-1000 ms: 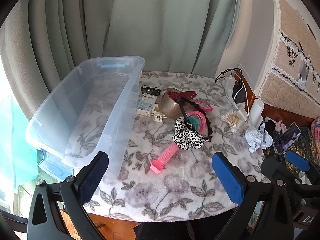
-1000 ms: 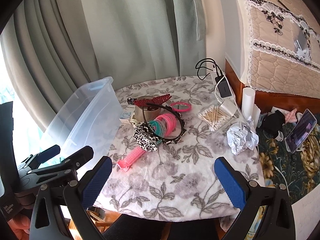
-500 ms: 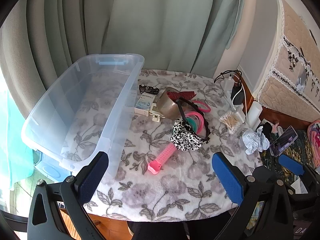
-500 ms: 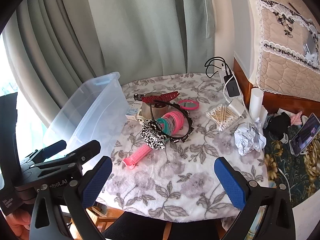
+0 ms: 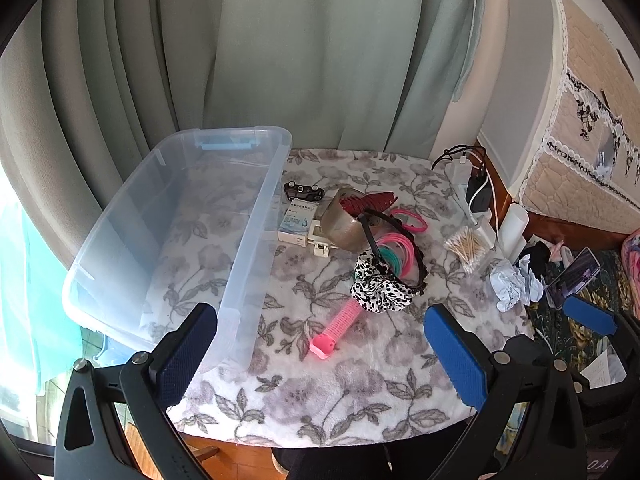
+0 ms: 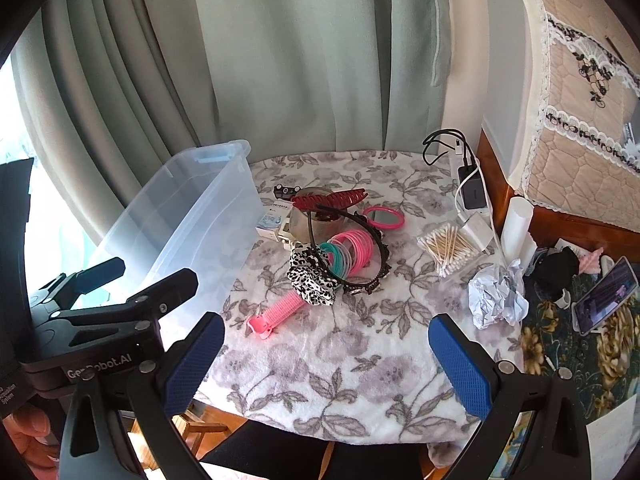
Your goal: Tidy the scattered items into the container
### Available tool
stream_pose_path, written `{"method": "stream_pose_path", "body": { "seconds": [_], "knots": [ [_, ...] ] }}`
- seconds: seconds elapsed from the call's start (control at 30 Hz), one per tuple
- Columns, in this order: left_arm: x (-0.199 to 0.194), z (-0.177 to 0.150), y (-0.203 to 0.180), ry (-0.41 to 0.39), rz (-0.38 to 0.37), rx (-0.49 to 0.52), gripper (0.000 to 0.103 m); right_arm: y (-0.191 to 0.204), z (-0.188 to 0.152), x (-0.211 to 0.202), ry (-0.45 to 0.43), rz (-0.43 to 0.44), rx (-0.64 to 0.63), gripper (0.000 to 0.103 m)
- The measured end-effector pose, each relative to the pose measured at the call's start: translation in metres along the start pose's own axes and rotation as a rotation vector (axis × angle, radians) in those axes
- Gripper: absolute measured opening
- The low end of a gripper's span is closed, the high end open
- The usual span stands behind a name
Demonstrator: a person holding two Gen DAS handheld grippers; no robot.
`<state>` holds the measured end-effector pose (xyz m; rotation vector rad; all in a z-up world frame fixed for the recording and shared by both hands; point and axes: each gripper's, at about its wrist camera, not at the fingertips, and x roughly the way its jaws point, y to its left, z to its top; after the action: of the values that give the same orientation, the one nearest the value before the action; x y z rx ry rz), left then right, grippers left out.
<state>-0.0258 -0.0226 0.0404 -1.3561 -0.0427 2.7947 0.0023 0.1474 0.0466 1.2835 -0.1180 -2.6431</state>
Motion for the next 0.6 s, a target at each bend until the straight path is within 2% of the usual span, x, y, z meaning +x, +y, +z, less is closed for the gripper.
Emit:
{"method": "stream_pose_path", "body": {
  "seconds": [0.23, 0.5, 0.6],
  "knots": [
    [-0.007, 0.004, 0.001, 0.012, 0.004, -0.006, 0.103, -0.002, 0.004, 0.001, 0.003, 0.003, -0.016, 0.103],
    [-0.013, 0.004, 0.000, 0.005, 0.007, -0.008, 0.103, 0.004, 0.001, -0.016, -0.012, -0.018, -0.035, 0.103],
    [-0.015, 0.004, -0.002, -0.012, 0.011, -0.002, 0.103, 0.001, 0.001, -0.017, -0.009, 0.013, -0.006, 0.103]
  ]
}}
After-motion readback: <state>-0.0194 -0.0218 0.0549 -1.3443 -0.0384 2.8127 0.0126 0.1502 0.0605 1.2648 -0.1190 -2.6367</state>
